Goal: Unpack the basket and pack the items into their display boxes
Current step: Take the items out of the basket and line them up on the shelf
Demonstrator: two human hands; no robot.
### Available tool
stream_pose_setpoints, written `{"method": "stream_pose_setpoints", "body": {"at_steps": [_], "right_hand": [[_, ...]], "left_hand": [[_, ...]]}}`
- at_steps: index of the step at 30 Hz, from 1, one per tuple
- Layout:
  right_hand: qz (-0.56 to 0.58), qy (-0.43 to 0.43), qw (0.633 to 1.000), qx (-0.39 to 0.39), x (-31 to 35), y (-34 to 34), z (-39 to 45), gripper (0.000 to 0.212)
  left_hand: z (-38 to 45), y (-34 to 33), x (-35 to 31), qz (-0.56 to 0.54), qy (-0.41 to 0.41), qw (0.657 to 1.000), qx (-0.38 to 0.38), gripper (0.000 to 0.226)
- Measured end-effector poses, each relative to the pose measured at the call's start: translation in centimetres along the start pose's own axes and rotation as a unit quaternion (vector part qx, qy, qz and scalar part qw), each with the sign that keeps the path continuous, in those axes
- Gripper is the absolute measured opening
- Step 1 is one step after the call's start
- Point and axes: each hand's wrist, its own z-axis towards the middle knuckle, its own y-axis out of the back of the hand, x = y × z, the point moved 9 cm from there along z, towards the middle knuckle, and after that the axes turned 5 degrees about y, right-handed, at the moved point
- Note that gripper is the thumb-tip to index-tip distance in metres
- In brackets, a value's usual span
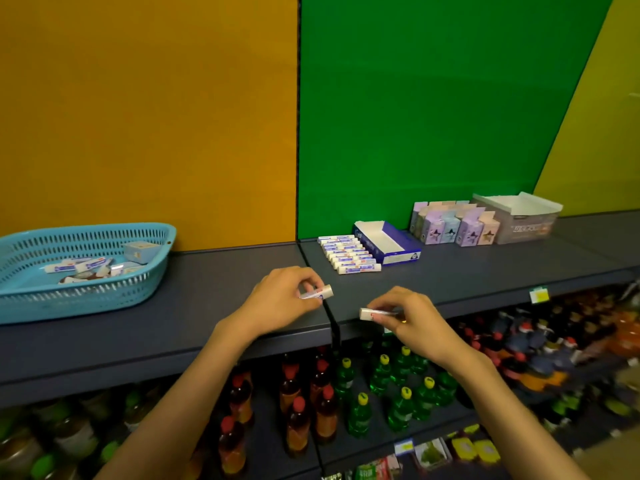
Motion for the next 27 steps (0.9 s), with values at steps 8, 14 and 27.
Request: {"method": "stream_pose_setpoints", "body": {"at_steps": [8,14,27], "right_hand": [[-0.005,0.004,1.0,-0.019,-7.0,1.4,1.1,0.017],[-0.062,0.011,0.998,0.004,-10.6,0.9,4.7,0.009],[-0.14,0.071,0.987,0.025,-13.5,-1.2,12.8,0.02]], "left_hand": [[4.3,-5.3,-1.8,0.083,0.017,0.996,-0.015,0.017],[8.8,-7.8,-0.2,0.073,0.043,0.996,-0.031,0.012],[14.9,-10.1,2.2,0.132,0.05,0.988,-0.056,0.016]]}}
